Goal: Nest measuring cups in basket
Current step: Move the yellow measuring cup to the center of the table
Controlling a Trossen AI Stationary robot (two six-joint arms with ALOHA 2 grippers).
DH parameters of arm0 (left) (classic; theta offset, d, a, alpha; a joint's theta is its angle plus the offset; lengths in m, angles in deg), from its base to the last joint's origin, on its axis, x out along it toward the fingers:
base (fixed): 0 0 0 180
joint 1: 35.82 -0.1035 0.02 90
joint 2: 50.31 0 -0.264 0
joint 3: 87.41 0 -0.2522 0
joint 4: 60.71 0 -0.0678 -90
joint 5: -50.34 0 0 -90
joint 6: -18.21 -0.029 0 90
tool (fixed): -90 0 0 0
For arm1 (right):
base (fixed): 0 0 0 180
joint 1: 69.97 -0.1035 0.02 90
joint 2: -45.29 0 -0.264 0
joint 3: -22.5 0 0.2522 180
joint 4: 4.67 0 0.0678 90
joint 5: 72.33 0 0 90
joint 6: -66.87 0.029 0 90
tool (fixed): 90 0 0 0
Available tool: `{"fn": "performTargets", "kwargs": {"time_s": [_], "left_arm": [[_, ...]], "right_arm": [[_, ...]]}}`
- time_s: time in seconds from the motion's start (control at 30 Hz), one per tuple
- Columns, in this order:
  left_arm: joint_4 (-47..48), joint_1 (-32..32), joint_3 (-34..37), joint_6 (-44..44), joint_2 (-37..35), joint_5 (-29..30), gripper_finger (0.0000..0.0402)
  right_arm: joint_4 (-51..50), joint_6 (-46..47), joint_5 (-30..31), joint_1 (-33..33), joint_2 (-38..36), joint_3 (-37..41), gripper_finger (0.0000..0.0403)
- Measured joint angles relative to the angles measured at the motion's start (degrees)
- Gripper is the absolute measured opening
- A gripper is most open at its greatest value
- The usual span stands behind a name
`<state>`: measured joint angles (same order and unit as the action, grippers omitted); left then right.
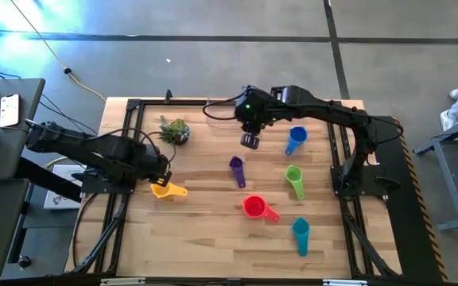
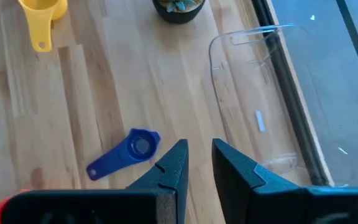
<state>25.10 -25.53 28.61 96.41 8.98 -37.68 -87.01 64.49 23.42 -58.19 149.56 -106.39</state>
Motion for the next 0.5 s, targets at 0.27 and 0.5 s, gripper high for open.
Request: {"fn": "performTargets", "kwargs": {"time_s": [0.27, 0.5], "left_arm": [[-3.2, -0.1, 7.7, -1.8, 0.0, 0.1, 0.0142], [-9.4, -0.2, 11.7, -7.2, 0.0, 0.2, 0.0138]], "right_arm": [[-0.1, -2.8, -0.2, 0.7, 0.0, 0.0, 0.0064], [-0.6, -3.2, -0.2, 0.7, 0.0, 0.0, 0.0064]]}}
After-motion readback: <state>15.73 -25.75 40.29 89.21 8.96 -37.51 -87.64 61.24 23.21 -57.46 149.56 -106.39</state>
